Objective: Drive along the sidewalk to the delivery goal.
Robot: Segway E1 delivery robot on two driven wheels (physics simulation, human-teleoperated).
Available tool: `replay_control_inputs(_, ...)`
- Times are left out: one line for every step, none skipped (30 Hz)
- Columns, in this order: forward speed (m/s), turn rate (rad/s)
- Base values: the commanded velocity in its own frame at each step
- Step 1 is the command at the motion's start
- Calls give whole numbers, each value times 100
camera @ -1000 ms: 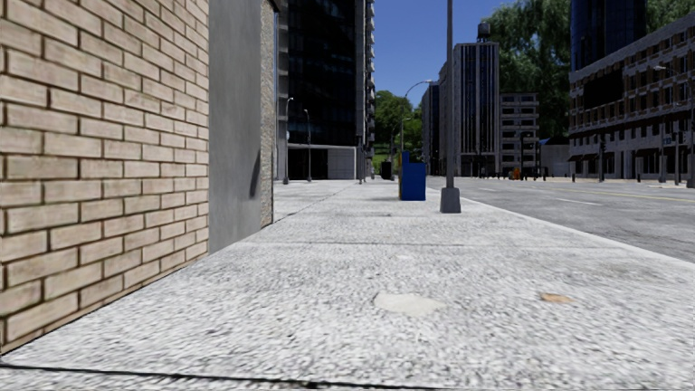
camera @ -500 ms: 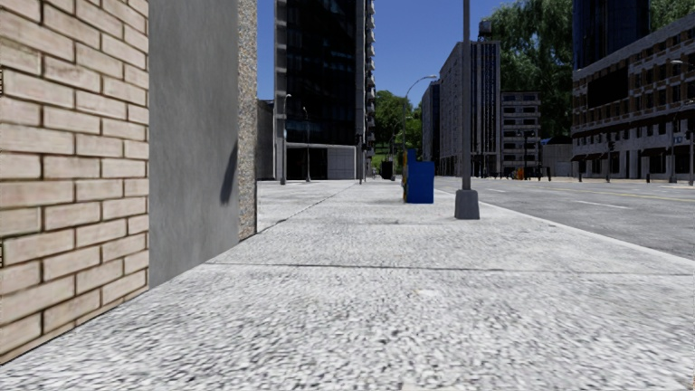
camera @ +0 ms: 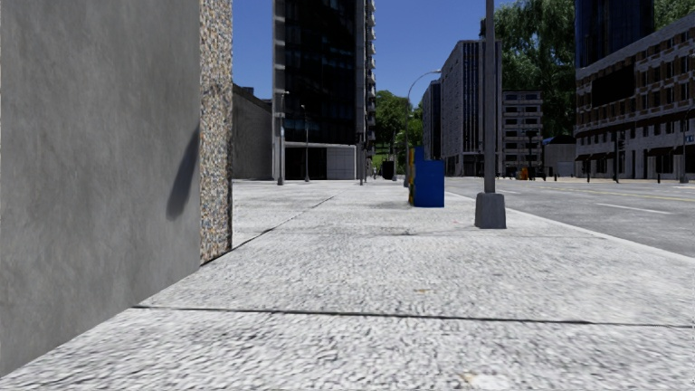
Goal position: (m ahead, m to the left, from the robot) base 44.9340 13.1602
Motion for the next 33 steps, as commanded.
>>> replay_control_inputs(200, 0)
replay_control_inputs(200, 0)
replay_control_inputs(200, 0)
replay_control_inputs(200, 0)
replay_control_inputs(200, 0)
replay_control_inputs(200, 0)
replay_control_inputs(200, 0)
replay_control_inputs(200, 0)
replay_control_inputs(200, 0)
replay_control_inputs(200, 0)
replay_control_inputs(200, 0)
replay_control_inputs(200, 0)
replay_control_inputs(200, 0)
replay_control_inputs(200, 0)
replay_control_inputs(200, 0)
replay_control_inputs(199, 0)
replay_control_inputs(199, 0)
replay_control_inputs(195, 0)
replay_control_inputs(195, 0)
replay_control_inputs(194, 0)
replay_control_inputs(194, 0)
replay_control_inputs(194, 0)
replay_control_inputs(194, 0)
replay_control_inputs(194, 0)
replay_control_inputs(194, 0)
replay_control_inputs(194, 0)
replay_control_inputs(194, 0)
replay_control_inputs(194, 0)
replay_control_inputs(194, 0)
replay_control_inputs(194, 0)
replay_control_inputs(194, 0)
replay_control_inputs(194, 0)
replay_control_inputs(194, 0)
